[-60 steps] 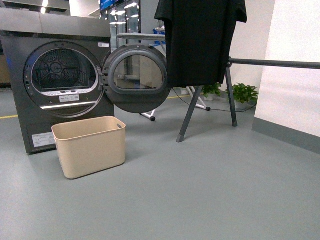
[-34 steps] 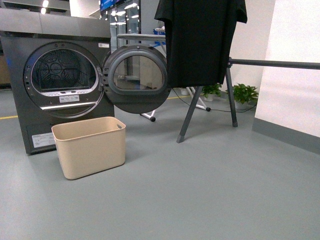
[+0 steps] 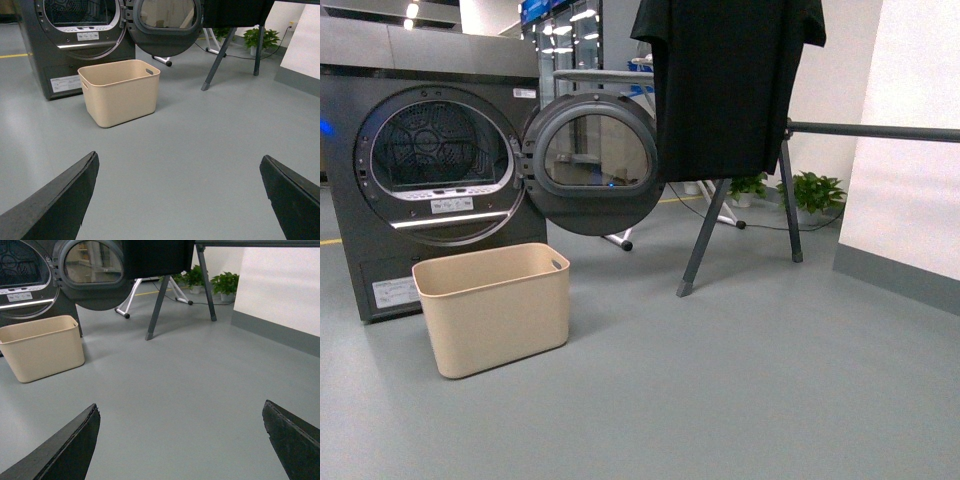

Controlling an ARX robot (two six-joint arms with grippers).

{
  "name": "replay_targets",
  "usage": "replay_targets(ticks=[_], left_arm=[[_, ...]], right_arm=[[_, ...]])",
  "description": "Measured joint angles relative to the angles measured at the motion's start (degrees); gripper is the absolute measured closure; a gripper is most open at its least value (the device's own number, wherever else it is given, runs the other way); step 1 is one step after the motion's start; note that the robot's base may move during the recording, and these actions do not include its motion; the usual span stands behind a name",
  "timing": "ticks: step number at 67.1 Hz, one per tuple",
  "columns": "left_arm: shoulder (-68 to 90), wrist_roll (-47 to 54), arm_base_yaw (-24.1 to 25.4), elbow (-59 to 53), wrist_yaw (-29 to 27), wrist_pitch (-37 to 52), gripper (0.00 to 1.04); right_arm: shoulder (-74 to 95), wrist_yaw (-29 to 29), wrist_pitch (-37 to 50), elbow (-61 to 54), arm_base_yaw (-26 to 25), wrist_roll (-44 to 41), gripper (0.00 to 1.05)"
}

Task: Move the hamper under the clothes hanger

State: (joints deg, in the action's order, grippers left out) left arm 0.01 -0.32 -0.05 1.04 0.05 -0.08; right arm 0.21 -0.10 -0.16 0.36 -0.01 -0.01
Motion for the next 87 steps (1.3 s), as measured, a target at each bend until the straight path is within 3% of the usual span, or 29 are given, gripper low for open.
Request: replay_targets(ticks=[87], left_arm=[[0.04,0.00,0.00,0.00,-0.04,-0.04,0.07]], right_arm=[[0.00,0.02,0.00,0.00,-0.02,0.00,0.08]])
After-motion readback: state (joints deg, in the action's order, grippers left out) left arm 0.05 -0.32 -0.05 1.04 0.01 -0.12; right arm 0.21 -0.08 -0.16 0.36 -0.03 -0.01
